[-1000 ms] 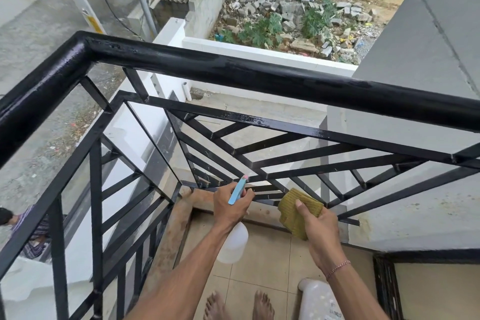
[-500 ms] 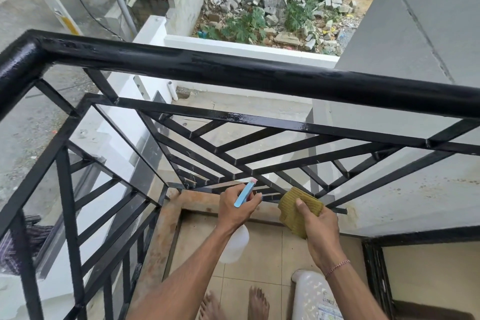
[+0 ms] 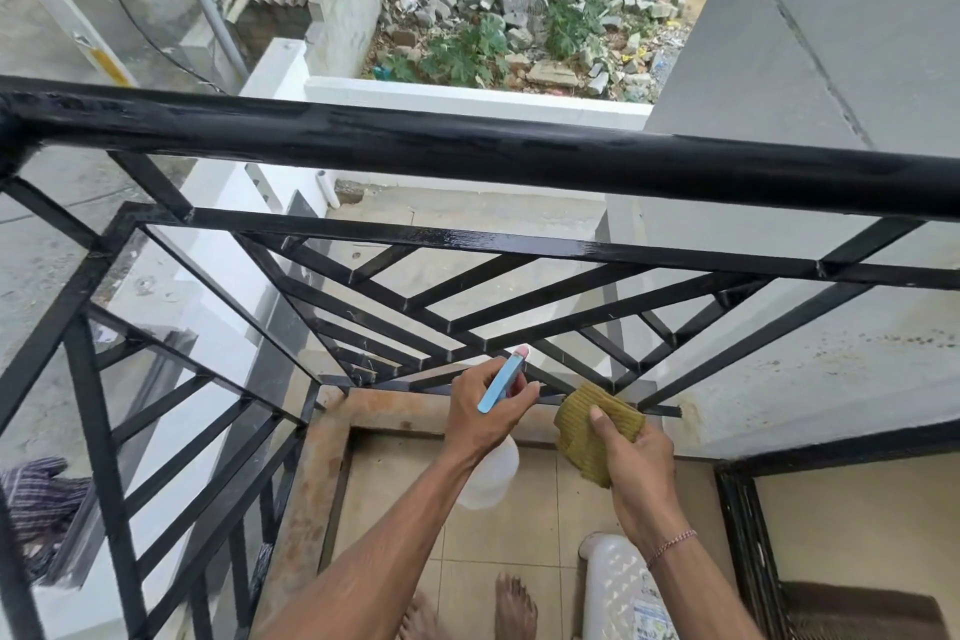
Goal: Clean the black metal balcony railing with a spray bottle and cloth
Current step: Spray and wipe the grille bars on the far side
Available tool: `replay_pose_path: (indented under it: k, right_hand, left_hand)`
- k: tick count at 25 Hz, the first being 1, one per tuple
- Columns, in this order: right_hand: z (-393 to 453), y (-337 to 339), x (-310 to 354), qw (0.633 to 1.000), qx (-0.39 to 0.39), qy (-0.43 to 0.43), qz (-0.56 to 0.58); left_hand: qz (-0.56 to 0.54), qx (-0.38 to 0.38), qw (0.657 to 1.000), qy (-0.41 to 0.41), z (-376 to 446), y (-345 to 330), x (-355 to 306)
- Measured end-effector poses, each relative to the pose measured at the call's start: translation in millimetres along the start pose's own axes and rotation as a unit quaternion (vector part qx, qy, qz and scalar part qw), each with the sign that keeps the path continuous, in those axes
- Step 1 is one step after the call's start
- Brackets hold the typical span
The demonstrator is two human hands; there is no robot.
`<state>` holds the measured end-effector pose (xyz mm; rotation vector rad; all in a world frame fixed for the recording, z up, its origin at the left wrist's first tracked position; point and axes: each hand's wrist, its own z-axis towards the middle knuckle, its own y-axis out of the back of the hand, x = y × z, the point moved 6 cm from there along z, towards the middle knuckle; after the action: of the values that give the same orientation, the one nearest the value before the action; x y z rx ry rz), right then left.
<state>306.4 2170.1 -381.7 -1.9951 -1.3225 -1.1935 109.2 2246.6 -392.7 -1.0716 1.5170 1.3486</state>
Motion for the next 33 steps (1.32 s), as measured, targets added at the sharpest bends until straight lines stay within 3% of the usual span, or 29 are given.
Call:
replay_pose_path:
  k: [7, 20, 24, 29, 33]
  right_hand:
    - [2.7, 12.0, -9.4, 1.0, -0.016, -0.015, 0.019]
    - [12.2, 37.5, -27.7, 0.998, -0.035, -0.037, 0.037]
    - [17.4, 49.0, -35.3, 0.997, -0.049, -0.046, 0.037]
    - [20.3, 55.8, -41.2, 0.997, -0.053, -0.049, 0.029]
    - [23.2, 55.7, -46.5, 0.997, -0.05, -0.054, 0.009]
  left_hand:
    - [0.006, -0.015, 1.0, -0.019, 1.8, -16.8, -17.4]
    - [-0.02, 0.081, 0.996, 0.013, 9.4, -64.0, -20.8]
    - [0.018, 0.052, 0.998, 0.013, 13.3, -79.9, -18.2]
    - [-0.012, 0.043, 0.999, 0.026, 13.4, -79.0, 1.0]
    - [0.029, -0.019, 0.999, 0.042, 10.8, -69.2, 22.0]
